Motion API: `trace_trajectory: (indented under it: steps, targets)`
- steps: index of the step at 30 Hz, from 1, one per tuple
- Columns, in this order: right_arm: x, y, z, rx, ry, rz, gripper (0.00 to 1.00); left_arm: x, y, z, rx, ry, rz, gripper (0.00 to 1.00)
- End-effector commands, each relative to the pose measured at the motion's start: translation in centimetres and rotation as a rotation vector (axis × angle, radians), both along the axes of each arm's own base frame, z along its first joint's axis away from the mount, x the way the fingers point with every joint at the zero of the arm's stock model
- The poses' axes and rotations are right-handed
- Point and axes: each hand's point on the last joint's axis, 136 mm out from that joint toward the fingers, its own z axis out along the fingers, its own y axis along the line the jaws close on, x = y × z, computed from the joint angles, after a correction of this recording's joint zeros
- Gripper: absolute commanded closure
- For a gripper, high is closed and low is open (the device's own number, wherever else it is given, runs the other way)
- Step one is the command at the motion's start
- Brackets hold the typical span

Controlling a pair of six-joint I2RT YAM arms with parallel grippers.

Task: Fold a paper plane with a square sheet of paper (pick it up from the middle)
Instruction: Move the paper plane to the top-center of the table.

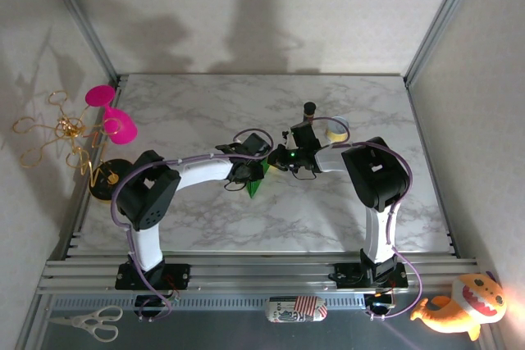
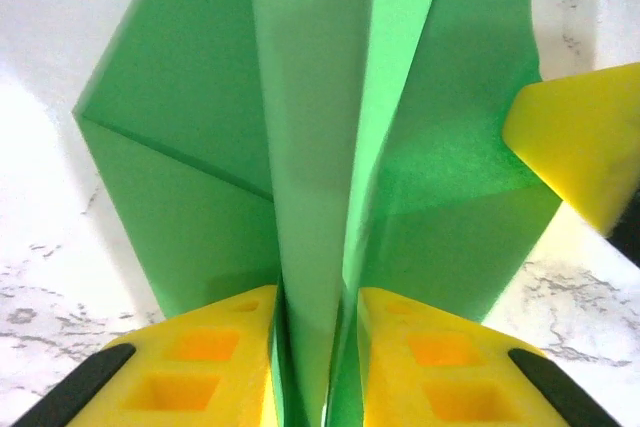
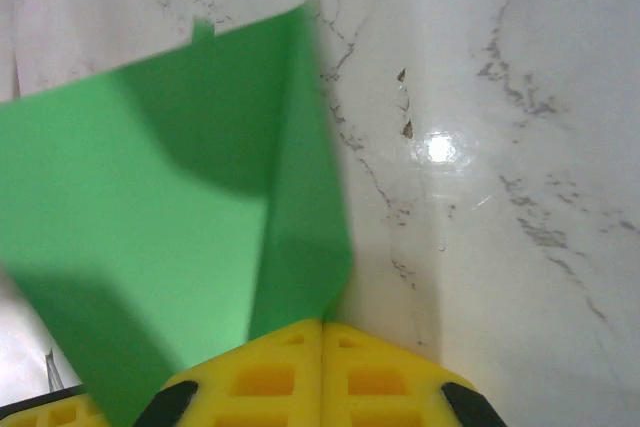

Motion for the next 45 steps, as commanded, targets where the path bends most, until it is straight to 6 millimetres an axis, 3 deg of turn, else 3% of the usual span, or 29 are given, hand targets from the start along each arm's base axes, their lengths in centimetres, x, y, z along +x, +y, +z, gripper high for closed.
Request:
trace_trajectory:
  steps: [1,5,20,25,30,34,41,45]
  targets:
    - [-0.1,-0.3,-0.1,-0.026,0.013,-0.001,1.0,0.5,0.7,0.1,0.063,-0.004,-0.013,0.74]
    - [-0.1,-0.3,-0.2,-0.025,0.014,-0.001,1.0,0.6,0.4,0.3,0.062,-0.008,-0.026,0.7]
    - [-0.1,-0.2,-0.1,-0.022,0.013,0.0,1.0,0.1,-0.2,-0.8,0.059,0.038,-0.055,0.75]
    - [0.2,-0.3,0.8,-0.018,-0.007,-0.006,0.97,0.5,-0.2,-0.2,0.066,0.019,-0.05,0.83]
    - [1.7,-1.4,3.4,-0.079,-0.104,-0.051,0.77,1.6,0.2,1.6,0.075,-0.03,-0.039,0.91]
    - [3.2,-4.6,5.7,-0.196,-0.209,-0.162,0.54,3.3,0.6,3.0,0.097,-0.075,-0.043,0.93]
    - [4.0,-11.9,8.7,-0.357,-0.351,-0.384,0.27,9.6,0.9,5.3,0.149,-0.176,-0.039,0.94]
    - [3.4,-14.2,9.6,-0.407,-0.392,-0.441,0.11,13.3,1.0,5.0,0.181,-0.204,-0.042,0.93]
